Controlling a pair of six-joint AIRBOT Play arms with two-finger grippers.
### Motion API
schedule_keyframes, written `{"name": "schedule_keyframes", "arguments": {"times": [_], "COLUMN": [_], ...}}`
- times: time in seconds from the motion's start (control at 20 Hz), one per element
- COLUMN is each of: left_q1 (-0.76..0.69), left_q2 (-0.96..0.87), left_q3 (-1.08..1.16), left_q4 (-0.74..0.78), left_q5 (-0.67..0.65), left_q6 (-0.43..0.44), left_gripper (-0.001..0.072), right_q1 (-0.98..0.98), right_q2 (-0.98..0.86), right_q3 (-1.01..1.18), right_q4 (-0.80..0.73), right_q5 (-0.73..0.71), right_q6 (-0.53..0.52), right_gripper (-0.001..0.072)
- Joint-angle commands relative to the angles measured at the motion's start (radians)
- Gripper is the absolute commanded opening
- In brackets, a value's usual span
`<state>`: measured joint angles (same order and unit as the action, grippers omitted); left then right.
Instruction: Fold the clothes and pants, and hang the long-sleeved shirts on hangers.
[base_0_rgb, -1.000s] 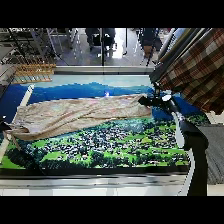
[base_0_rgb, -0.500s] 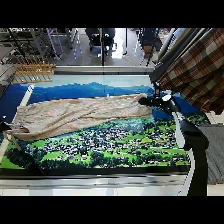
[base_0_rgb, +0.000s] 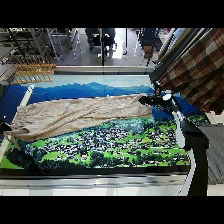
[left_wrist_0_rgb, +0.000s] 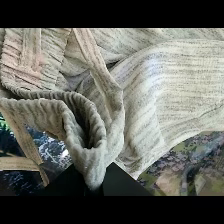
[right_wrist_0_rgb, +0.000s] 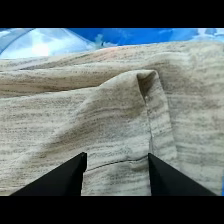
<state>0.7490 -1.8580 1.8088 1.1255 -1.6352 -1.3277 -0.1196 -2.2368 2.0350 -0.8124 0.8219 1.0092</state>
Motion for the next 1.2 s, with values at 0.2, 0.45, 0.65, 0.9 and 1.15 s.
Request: {"name": "schedule_keyframes", "arguments": {"times": [0.2,0.45,0.65,0.9,1.15], "left_q1": [-0.001,-0.001,-0.001,-0.001,-0.001], "left_q2": [-0.004,-0.004,-0.003,-0.003,-0.003], "left_q3": [0.001,0.001,0.001,0.001,0.001], "left_q4": [0.000,0.000,-0.001,0.000,0.000], "left_q5": [0.000,0.000,-0.001,-0.008,-0.008], "left_q6": [0.000,0.000,0.000,0.000,0.001], "left_gripper": [0.0022,0.0022,0.0022,0.0022,0.0022], "right_q1": [0.001,0.008,0.014,0.014,0.019], "right_q2": [-0.003,-0.005,-0.008,-0.024,-0.029], "right_q3": [0.001,0.001,0.001,0.001,0.001], "right_q4": [-0.047,-0.026,-0.024,-0.024,-0.014], "right_q5": [-0.040,-0.035,-0.042,0.008,0.045], "right_q6": [0.028,0.028,0.062,0.166,0.163], "right_gripper": [0.0469,0.0439,0.0418,0.0398,0.0254]}}
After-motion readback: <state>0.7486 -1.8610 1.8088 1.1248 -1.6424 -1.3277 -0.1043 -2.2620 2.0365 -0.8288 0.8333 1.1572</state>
